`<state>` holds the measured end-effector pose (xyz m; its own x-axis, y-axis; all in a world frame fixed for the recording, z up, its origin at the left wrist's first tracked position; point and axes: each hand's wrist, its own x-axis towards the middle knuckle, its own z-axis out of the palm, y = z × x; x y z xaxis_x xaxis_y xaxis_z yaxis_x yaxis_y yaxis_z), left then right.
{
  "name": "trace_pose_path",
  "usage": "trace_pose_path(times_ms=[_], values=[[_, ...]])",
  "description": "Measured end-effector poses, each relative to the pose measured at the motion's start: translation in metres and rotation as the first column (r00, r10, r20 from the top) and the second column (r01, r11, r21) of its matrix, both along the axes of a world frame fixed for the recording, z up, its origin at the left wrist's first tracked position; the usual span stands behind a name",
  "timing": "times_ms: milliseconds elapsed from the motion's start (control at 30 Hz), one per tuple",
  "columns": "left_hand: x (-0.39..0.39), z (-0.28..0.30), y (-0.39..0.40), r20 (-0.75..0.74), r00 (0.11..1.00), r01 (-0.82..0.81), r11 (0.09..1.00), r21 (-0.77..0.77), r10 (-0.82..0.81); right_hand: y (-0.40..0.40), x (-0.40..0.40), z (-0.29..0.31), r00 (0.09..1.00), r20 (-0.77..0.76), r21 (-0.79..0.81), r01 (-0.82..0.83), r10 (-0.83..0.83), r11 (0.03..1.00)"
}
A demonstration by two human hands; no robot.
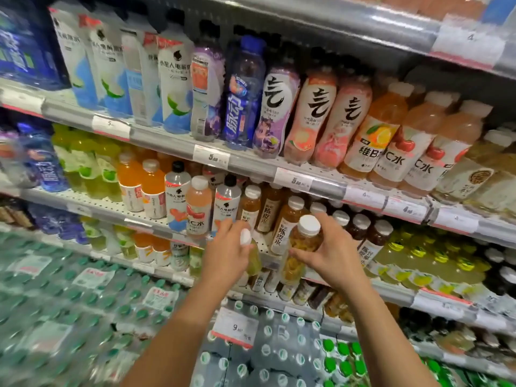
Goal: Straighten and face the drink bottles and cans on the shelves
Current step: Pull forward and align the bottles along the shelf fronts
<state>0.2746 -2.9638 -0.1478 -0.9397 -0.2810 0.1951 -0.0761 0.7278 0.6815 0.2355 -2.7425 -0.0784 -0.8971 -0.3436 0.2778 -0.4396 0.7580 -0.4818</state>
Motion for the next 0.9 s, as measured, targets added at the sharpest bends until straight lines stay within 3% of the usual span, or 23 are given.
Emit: trace_pose_path(times_ms=[100,433,633,767,900], values=[[0.025,-0.002,-0.026,-0.014,1.0,0.006,1.0,0.027,-0.006,-0.015,-0.02,-0.015,0.999,0.039,-0.037,-0.012,0.013,0.999],[0.065,-0.009,-0.086,-0.061,0.996,-0.065,0.998,-0.02,0.064,-0.069,-0.063,-0.041,0.999,0.036,0.051,0.026,-0.028,0.998],[0.064,-0.013,-0.08,-0.049,0.999,-0.011,1.0,0.004,0.011,-0.09,-0.078,-0.043,0.998,0.02,0.241,0.057,-0.063,0.969],[0.063,-0.016,-0.071,-0.046,0.999,0.025,1.0,-0.013,-0.026,-0.098,-0.091,-0.034,0.993,-0.021,0.432,0.112,-0.115,0.895],[0.063,-0.017,-0.064,-0.034,0.998,0.057,0.998,-0.04,-0.058,-0.101,-0.095,-0.029,0.992,-0.002,0.493,0.108,-0.122,0.863]])
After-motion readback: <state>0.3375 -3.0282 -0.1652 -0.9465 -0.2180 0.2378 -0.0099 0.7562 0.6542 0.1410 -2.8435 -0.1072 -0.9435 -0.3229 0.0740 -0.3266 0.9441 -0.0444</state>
